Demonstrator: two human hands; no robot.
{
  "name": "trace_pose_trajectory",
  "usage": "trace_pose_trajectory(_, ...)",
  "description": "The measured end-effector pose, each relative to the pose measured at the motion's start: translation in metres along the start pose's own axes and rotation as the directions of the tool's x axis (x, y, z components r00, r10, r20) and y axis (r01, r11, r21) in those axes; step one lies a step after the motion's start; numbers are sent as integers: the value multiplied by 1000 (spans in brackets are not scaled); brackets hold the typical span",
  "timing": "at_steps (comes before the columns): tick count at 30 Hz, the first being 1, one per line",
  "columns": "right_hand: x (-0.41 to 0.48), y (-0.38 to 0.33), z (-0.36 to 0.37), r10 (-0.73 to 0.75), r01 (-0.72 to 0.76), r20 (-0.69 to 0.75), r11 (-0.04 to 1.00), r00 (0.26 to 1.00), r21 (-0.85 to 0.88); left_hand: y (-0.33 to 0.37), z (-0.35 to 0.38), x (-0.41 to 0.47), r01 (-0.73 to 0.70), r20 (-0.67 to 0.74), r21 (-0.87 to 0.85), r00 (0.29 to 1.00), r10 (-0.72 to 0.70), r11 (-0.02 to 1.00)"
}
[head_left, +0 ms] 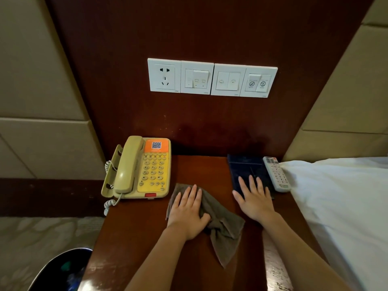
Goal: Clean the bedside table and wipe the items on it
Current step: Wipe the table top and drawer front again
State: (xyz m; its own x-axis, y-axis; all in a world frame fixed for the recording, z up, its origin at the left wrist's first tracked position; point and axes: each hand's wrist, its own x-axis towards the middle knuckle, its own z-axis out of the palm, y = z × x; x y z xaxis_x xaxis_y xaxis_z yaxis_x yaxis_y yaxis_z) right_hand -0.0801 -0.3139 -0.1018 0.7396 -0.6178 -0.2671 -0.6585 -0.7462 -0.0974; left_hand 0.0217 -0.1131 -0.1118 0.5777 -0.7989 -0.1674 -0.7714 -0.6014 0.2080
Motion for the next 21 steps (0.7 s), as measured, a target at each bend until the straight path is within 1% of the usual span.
trace_pose_trajectory(3, -6, -26, 2, -89, 89, 2, 996, 996, -2, 1, -1, -1, -2, 0, 2, 1000, 2, 1000)
trace_pose_trajectory(6, -3, -73, 9, -204, 204, -2, 979, 979, 2, 4, -1, -6, 8, -5, 0, 1000, -8, 1000)
trace_pose_trajectory(8, 1, -97, 11, -237, 237, 0, 972, 972, -2, 5, 1, -13, 25, -8, 3, 1000, -25, 1000)
trace_pose_trajectory(11, 5, -111, 9, -231, 231, 15, 973, 973, -13, 2, 4, -28, 33, -7, 12, 999, -33, 999)
trace_pose_trajectory(16, 1, -134, 9, -229, 228, 6, 973, 973, 24, 1, 3, -50, -24, 66, 79, 998, 19, 997)
trace_pose_trajectory(19, -7, -150, 13, -231, 236, -67, 970, 971, 61, 2, 6, -54, -19, 69, 104, 998, 11, 994)
trace_pose_trajectory(21, -9, -145, 6, -225, 249, -151, 955, 963, 161, 4, 7, -56, -6, 55, 89, 998, 1, 996)
